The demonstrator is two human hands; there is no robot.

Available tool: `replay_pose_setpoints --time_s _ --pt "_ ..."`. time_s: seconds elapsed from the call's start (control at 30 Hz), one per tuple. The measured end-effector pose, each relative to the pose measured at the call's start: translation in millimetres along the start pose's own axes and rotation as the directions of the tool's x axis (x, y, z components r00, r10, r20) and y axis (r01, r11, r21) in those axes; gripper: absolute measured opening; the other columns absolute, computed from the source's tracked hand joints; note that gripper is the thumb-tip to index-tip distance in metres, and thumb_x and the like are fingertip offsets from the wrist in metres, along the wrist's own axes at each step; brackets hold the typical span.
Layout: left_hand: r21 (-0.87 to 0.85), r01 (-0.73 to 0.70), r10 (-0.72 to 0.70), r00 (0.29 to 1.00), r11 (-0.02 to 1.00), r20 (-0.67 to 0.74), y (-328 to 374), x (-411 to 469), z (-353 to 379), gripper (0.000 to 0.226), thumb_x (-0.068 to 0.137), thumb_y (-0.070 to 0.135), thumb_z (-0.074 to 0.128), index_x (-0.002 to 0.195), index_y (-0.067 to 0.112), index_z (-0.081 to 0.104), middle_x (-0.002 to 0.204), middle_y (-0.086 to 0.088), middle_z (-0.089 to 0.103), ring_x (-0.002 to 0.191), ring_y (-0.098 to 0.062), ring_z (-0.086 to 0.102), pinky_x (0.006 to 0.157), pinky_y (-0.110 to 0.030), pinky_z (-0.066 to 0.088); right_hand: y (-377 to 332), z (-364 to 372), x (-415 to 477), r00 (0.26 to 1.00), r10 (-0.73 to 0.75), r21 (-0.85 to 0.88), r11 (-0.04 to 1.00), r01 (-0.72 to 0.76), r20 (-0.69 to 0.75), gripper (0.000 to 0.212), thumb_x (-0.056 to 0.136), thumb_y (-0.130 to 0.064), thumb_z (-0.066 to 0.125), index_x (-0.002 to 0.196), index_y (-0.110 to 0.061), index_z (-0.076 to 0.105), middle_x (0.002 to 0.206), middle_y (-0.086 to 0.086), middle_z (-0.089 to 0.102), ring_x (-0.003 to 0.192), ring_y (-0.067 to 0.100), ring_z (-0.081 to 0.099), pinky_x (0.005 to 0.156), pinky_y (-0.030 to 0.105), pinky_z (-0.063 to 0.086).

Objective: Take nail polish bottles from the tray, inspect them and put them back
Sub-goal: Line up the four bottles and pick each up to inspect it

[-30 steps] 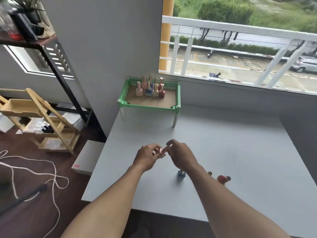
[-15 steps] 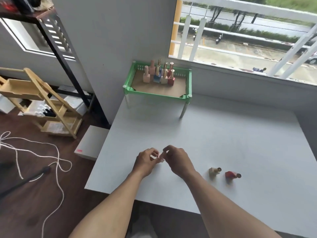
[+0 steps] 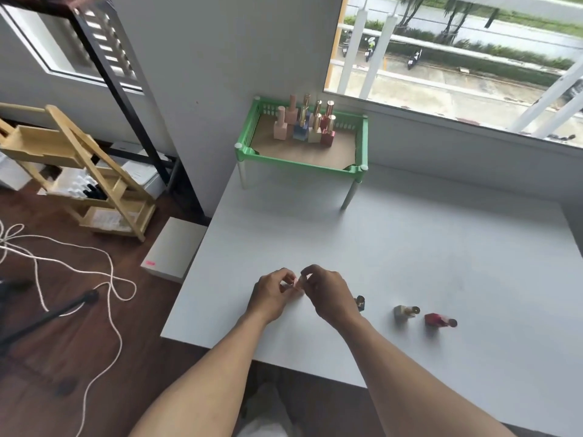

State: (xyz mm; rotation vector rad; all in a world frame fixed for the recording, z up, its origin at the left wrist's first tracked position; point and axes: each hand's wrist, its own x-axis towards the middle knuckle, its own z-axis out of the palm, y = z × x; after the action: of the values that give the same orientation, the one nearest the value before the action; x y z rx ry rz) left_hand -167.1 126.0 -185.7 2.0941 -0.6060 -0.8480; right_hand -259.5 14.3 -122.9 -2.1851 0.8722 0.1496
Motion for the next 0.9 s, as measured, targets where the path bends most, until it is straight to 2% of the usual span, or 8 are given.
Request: replay_pose_setpoints --time_s 0.2,0.33,0.43,0.53,0.67,0.77,0.83,0.9 --pt "0.015 0.002 -0.002 1.000 1.000 -0.001 -3 -1 3 0.010 0.085 0.034 0.069 0.089 0.028 0.062 0.093 0.014 0.070 0.088 -0.005 0.068 0.073 -0.025 0.050 5 4 -5 1.000 -0.014 0.054 0.998 0.014 -0.003 0.018 0.098 -0.031 0.051 0.110 -0.020 0.058 0.085 0.007 0.071 0.074 0.027 0.063 0.058 0.032 0.044" --pt "0.030 0.034 -0.033 0.999 0.999 -0.031 -2 -4 5 0.040 0.084 0.066 0.055 0.098 0.028 0.059 0.095 0.011 0.066 0.088 -0.009 0.065 0.074 -0.028 0.050 8 4 -11 1.000 -0.018 0.044 0.999 0.018 -0.002 0.024 0.098 -0.026 0.049 0.122 -0.022 0.049 0.095 0.004 0.070 0.081 0.025 0.064 0.062 0.031 0.046" --pt "0.083 0.091 -0.086 0.994 0.992 -0.064 -2 -9 6 0.054 0.078 0.078 0.049 0.086 0.025 0.057 0.083 0.010 0.063 0.078 -0.013 0.061 0.065 -0.026 0.044 17 7 -18 0.999 0.046 0.021 0.999 -0.046 -0.019 0.018 0.097 -0.027 0.049 0.113 -0.021 0.051 0.091 0.001 0.070 0.079 0.021 0.063 0.062 0.029 0.040" --pt "0.207 0.109 -0.108 0.994 0.972 -0.019 -8 -17 10 0.041 0.084 0.063 0.053 0.072 0.024 0.053 0.074 0.008 0.063 0.074 -0.019 0.061 0.064 -0.031 0.049 32 10 -30 0.994 0.107 -0.052 0.993 -0.107 0.000 0.011 0.094 -0.025 0.045 0.099 -0.021 0.054 0.079 0.000 0.069 0.079 0.020 0.061 0.075 0.036 0.044" --pt "0.306 0.011 -0.039 0.996 0.952 0.085 -5 -29 27 0.009 0.087 0.038 0.057 0.084 0.030 0.054 0.077 0.011 0.063 0.079 -0.019 0.063 0.074 -0.032 0.052 58 8 -50 0.981 0.182 -0.008 0.983 -0.182 0.067 0.010 0.091 -0.020 0.047 0.096 -0.017 0.056 0.082 0.005 0.066 0.077 0.022 0.060 0.071 0.036 0.054" --pt "0.298 -0.034 -0.007 0.991 0.954 0.135 4 -33 46 0.011 0.086 0.034 0.062 0.084 0.024 0.057 0.086 0.014 0.062 0.082 -0.016 0.063 0.079 -0.034 0.053 78 1 -61 0.971 0.231 -0.023 0.973 -0.230 0.062 0.009 0.089 -0.022 0.047 0.093 -0.018 0.055 0.089 0.003 0.065 0.079 0.023 0.061 0.070 0.032 0.050" --pt "0.267 -0.057 0.015 0.987 0.962 0.158 9 -31 57 0.010 0.085 0.033 0.063 0.087 0.024 0.059 0.098 0.020 0.054 0.095 -0.013 0.058 0.082 -0.032 0.052 90 -3 -67 0.965 0.259 -0.024 0.966 -0.258 0.045 0.010 0.088 -0.023 0.047 0.093 -0.019 0.054 0.087 -0.001 0.063 0.077 0.021 0.060 0.068 0.031 0.049" --pt "0.259 -0.100 0.049 0.980 0.961 0.195 17 -26 69 0.015 0.087 0.033 0.063 0.100 0.026 0.059 0.092 0.017 0.059 0.101 -0.010 0.048 0.084 -0.028 0.047 101 -10 -72 0.957 0.291 -0.020 0.956 -0.291 0.011 0.011 0.089 -0.024 0.047 0.094 -0.020 0.057 0.086 -0.003 0.064 0.076 0.020 0.060 0.067 0.031 0.048"
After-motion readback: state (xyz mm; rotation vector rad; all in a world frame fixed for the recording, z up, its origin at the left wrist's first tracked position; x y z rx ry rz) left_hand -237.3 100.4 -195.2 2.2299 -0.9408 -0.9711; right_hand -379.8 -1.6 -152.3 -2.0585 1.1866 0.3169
